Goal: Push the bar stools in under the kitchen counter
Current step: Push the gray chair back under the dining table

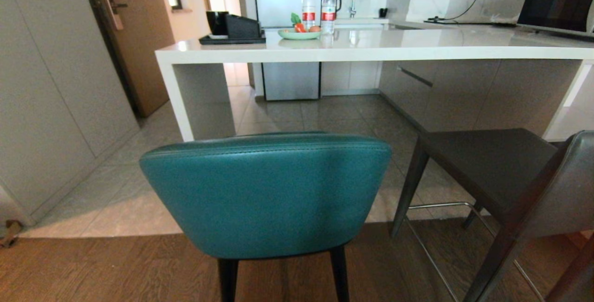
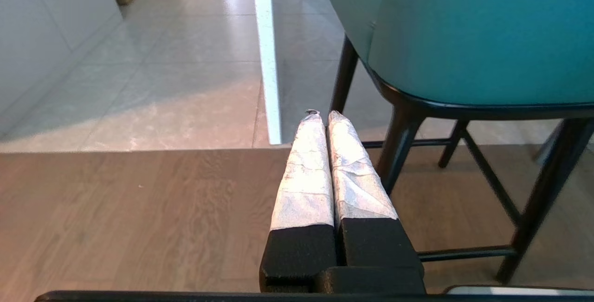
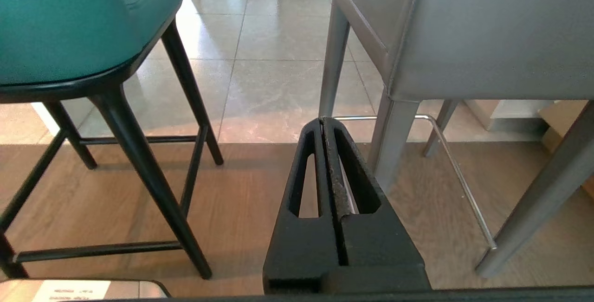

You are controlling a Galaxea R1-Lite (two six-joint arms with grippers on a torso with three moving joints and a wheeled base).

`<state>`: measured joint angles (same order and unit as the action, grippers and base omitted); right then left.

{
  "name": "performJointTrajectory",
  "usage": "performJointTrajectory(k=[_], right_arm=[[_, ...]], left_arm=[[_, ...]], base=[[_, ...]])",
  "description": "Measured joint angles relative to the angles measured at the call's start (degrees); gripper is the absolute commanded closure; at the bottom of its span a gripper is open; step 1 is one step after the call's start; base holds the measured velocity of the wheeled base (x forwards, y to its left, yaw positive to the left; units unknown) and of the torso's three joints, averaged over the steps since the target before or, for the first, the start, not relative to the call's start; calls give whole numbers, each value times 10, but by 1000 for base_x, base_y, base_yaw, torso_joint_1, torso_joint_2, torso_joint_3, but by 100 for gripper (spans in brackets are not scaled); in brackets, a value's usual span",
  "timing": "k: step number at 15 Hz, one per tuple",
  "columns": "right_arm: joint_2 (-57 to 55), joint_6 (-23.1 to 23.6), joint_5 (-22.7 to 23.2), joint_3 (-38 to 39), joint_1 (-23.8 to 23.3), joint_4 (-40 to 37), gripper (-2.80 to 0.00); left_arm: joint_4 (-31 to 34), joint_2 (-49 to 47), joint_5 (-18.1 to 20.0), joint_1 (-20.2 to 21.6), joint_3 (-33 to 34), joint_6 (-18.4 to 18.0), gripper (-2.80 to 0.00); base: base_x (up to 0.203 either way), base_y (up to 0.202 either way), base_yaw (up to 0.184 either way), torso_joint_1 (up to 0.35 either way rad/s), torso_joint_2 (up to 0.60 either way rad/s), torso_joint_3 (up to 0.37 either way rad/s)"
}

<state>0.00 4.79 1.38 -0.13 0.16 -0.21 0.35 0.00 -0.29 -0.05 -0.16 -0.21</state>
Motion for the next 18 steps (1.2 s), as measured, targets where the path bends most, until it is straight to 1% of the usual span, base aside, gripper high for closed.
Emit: performJointTrajectory(k=[5,7,9,10,14,16,18], right_arm=[[0,-53,-14,1,0,3,0],[0,-53,-15,1,0,5,0],[0,-51,-15,1,0,10,0],[0,-50,-15,1,0,10,0],[0,-53,-15,1,0,9,0],[0,-57,-16,1,0,9,0],[0,-60,-15,1,0,8,0]], left_arm=[[-2,-1,-1,0,0,2,0],[3,-1,-1,0,-1,1,0],[45,-3,-1,0,-14,-4,0],[53,-5,-1,0,-17,-3,0],[53,-2,-1,0,-20,-13,0],[55,-1,-4,0,-21,11,0],[55,-1,-5,0,-22,14,0]], base=[[0,0,0,0,0,0],[0,0,0,0,0,0],[0,0,0,0,0,0],[0,0,0,0,0,0],[0,0,0,0,0,0],[0,0,0,0,0,0],[0,0,0,0,0,0]])
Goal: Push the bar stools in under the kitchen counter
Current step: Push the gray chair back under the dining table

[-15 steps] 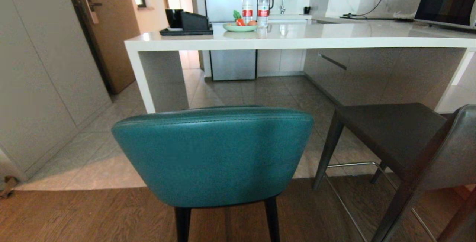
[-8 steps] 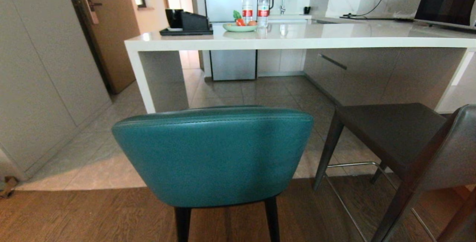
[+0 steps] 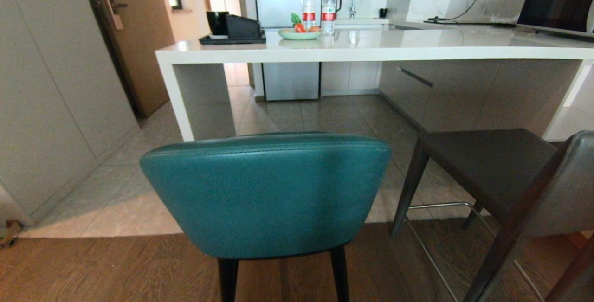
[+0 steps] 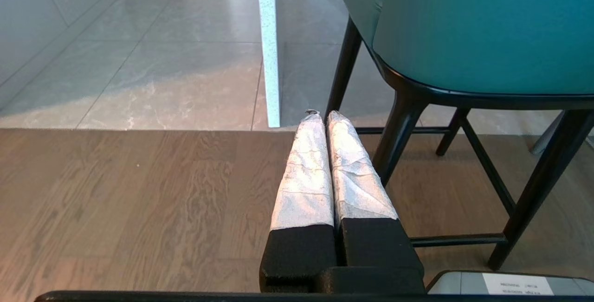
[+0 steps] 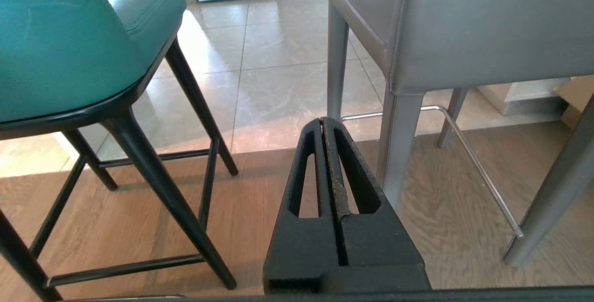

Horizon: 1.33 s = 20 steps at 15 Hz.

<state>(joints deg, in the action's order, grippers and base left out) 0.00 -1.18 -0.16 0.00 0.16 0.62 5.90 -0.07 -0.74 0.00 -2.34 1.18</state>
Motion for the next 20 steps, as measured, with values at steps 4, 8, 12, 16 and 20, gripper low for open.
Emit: performJointTrajectory(k=[4,8,12,16,20], right_arm=[[0,-6,-1,0,0,0,0],[0,-6,-1,0,0,0,0],[0,-6,-1,0,0,0,0],[0,-6,-1,0,0,0,0],[0,-7,-1,0,0,0,0]], left_arm=[[0,0,0,0,0,-4,0],[0,0,0,0,0,-2,0],[0,0,0,0,0,-2,0],[-1,0,0,0,0,-3,0],[0,0,0,0,0,-3,0]], base=[[0,0,0,0,0,0],[0,0,0,0,0,0],[0,0,0,0,0,0],[-1,-14,1,-1,1,1],[-1,-159,1,2,1,3]])
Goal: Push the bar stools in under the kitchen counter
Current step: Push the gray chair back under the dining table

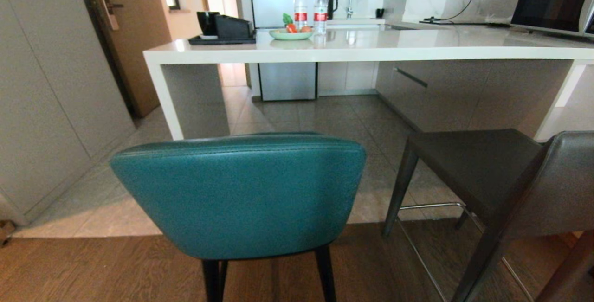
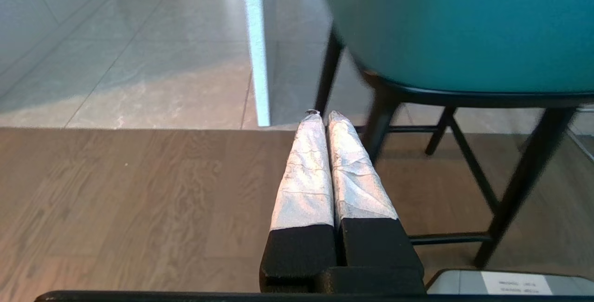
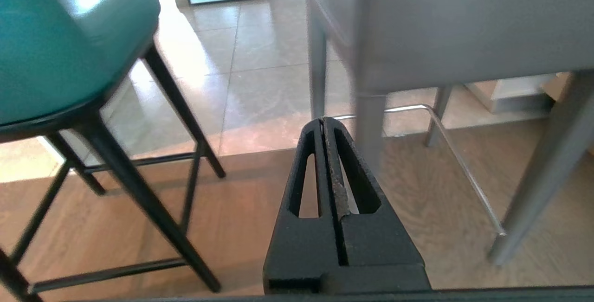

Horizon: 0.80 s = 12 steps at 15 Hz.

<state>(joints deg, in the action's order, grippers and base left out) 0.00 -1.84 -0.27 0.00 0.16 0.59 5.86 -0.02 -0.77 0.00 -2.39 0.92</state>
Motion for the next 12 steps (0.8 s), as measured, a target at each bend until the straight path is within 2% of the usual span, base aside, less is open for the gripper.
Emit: performJointTrajectory(k=[12], right_arm=[[0,0,0,0,0,0,0]], left_arm=[[0,0,0,0,0,0,0]], base=[[0,-196,2,2,2,3]])
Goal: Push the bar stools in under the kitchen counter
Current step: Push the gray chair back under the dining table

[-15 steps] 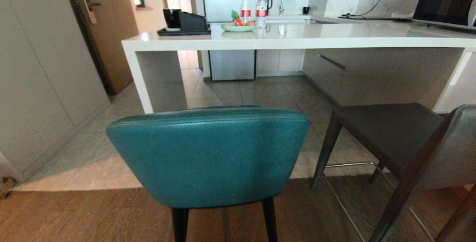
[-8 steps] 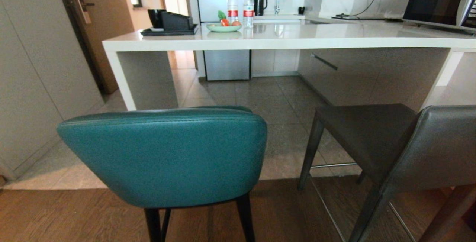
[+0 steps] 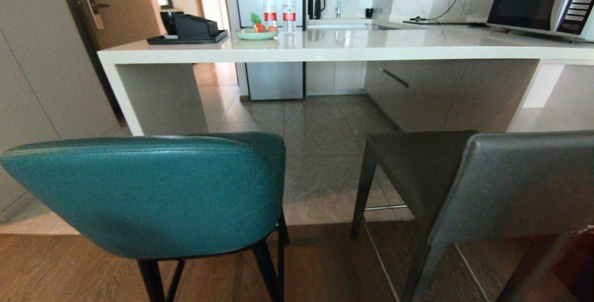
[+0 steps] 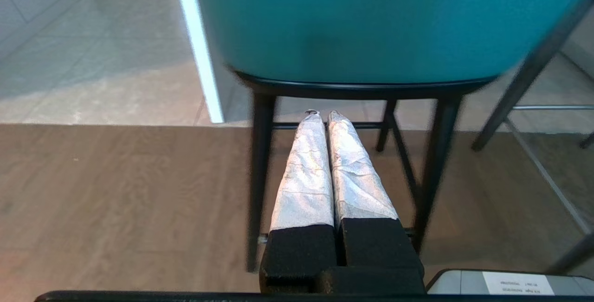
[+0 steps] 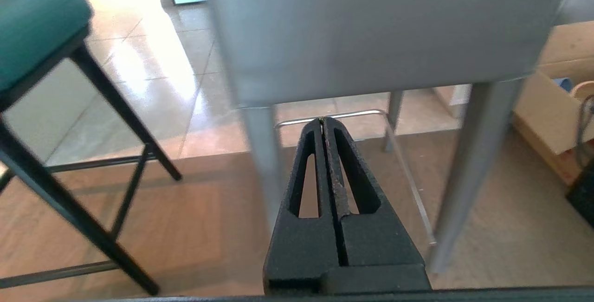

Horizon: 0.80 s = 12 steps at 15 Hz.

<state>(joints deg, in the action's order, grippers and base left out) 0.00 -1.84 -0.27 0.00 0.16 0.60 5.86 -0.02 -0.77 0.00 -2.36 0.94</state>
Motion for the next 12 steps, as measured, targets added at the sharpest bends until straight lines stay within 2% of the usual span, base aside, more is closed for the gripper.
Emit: performJointTrajectory(k=[12], right_arm=[[0,0,0,0,0,0,0]], left_arm=[[0,0,0,-1,0,0,0]], base=[[0,-195,2,3,2,1]])
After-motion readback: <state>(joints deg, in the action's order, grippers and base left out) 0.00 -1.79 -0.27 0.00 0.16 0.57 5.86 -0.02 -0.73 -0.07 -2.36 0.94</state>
